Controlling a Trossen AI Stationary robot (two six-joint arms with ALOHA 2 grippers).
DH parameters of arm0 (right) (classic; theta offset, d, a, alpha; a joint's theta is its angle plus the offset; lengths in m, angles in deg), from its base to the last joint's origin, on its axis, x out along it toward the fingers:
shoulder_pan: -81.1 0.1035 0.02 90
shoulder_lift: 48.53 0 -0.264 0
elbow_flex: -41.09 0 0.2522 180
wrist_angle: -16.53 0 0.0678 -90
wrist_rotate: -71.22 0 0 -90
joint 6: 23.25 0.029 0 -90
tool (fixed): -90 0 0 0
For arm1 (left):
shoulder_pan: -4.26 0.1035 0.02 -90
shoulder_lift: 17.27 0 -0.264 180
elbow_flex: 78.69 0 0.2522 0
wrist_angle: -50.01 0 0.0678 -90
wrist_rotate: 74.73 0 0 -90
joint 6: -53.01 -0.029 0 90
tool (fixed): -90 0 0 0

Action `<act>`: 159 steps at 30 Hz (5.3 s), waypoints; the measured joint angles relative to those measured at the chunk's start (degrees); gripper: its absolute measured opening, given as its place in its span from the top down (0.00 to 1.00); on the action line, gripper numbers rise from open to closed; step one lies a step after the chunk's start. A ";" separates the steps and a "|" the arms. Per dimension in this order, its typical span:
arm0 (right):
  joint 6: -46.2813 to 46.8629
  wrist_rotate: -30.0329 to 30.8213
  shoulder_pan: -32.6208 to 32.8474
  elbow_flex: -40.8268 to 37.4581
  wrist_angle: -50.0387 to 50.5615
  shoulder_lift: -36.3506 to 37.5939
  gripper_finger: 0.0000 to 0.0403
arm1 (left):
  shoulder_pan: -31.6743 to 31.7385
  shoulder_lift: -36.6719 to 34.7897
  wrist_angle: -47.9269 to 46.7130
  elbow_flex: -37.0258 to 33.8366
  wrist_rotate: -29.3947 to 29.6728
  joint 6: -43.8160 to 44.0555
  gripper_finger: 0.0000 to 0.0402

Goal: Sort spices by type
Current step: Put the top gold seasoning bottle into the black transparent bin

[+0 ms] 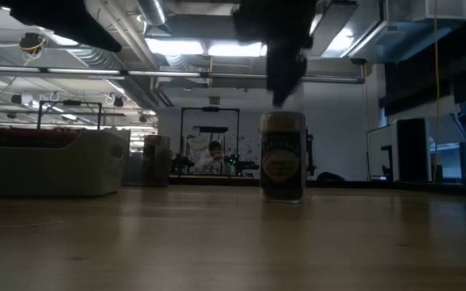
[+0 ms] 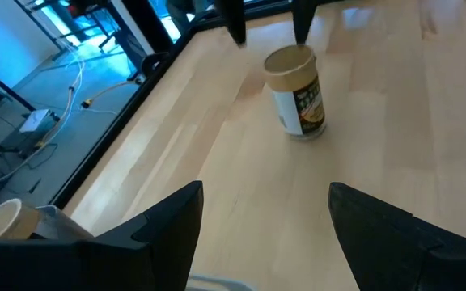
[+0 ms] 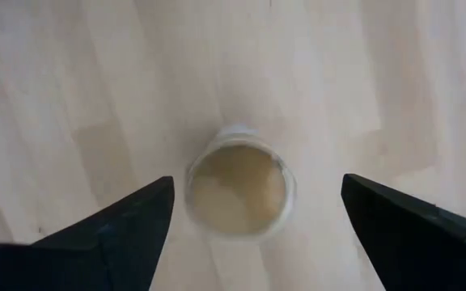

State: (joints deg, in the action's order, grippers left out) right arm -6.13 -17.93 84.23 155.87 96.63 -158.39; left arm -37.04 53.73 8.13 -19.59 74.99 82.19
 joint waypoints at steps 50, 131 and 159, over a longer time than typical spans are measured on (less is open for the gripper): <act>9.41 22.08 8.86 -74.89 -56.29 42.39 0.12 | 32.27 33.97 34.75 21.62 -39.47 -19.04 0.17; 5.38 24.08 8.86 -74.93 -59.42 42.35 0.12 | 52.70 1.53 -40.23 17.24 3.12 23.97 0.34; 5.13 24.07 8.86 -74.93 -59.44 42.35 0.12 | 77.31 1.51 12.98 -8.65 -16.12 -5.15 0.34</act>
State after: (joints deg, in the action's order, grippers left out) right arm -1.00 6.14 93.09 80.94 37.19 -116.04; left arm 40.27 55.24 21.11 -28.24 58.88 77.03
